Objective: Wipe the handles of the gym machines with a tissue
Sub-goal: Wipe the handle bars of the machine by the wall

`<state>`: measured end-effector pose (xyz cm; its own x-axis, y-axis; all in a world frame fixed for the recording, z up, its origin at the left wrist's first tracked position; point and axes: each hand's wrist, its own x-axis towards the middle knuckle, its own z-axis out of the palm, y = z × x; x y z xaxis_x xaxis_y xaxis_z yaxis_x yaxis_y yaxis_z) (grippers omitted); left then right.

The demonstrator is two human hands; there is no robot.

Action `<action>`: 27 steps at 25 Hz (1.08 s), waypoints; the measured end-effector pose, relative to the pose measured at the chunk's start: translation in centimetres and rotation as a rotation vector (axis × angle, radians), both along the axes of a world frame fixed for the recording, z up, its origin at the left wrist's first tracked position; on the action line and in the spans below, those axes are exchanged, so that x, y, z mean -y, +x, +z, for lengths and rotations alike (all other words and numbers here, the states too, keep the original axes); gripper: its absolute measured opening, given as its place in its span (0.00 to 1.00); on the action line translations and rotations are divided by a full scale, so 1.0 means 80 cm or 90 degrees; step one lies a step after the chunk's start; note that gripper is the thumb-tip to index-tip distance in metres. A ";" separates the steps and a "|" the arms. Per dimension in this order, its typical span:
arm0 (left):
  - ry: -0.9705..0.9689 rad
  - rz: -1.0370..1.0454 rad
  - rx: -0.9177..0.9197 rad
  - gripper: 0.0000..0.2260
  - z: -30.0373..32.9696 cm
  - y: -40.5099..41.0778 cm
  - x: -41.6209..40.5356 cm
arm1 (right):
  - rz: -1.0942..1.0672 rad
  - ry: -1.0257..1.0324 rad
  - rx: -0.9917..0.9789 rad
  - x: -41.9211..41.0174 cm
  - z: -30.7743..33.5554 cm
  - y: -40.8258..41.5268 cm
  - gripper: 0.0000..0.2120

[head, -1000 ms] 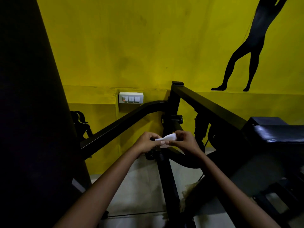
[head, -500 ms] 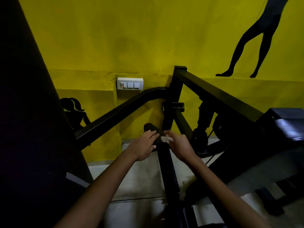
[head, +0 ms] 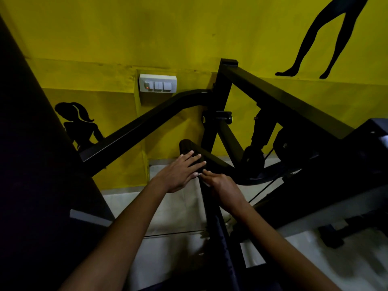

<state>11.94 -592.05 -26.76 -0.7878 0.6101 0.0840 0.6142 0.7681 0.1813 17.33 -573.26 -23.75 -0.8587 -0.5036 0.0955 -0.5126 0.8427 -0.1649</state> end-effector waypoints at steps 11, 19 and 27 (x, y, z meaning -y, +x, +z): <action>0.004 0.001 -0.006 0.22 -0.006 -0.001 -0.006 | -0.009 0.000 -0.053 0.010 0.010 0.021 0.16; 0.027 0.003 0.010 0.20 -0.011 0.003 -0.010 | -0.002 -0.032 -0.046 0.006 0.008 0.042 0.16; 0.143 0.071 0.064 0.18 -0.006 0.036 -0.026 | 0.009 -0.001 -0.044 -0.006 0.011 0.088 0.16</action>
